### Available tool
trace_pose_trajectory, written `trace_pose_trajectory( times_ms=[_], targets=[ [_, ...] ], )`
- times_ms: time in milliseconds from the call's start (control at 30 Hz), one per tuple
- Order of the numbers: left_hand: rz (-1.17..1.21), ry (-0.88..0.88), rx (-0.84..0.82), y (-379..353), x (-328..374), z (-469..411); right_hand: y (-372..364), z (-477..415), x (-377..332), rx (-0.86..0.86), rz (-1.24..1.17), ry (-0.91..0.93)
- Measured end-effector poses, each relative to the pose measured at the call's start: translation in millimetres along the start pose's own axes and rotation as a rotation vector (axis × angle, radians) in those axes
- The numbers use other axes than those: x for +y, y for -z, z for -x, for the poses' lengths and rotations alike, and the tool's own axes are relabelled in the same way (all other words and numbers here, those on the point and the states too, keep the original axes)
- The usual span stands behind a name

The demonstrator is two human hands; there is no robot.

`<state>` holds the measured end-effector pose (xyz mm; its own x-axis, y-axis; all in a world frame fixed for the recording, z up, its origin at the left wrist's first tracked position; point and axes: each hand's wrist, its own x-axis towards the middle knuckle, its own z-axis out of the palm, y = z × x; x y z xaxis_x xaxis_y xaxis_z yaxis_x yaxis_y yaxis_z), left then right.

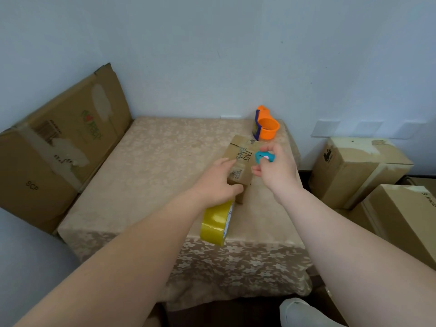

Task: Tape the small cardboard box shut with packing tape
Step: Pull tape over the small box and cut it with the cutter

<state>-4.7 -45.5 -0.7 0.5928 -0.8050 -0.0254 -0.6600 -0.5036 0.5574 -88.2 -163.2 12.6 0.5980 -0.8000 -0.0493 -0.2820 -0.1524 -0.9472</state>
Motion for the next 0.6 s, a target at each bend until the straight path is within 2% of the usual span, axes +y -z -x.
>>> trace_pose_trajectory(
  times_ms=[133, 367, 500, 600],
  targets=[
    [-0.039, 0.016, -0.047, 11, -14, 5, 1, 2, 0, -0.110, 0.003, -0.028],
    [0.156, 0.198, -0.245, 16, -30, 16, -8, 13, 5, -0.175, 0.159, 0.089],
    [-0.065, 0.112, -0.281, 18, -29, 18, -14, 16, 5, -0.216, 0.226, 0.151],
    [-0.133, 0.072, -0.331, 19, -27, 20, -16, 15, 6, -0.217, 0.319, 0.183]
  ],
)
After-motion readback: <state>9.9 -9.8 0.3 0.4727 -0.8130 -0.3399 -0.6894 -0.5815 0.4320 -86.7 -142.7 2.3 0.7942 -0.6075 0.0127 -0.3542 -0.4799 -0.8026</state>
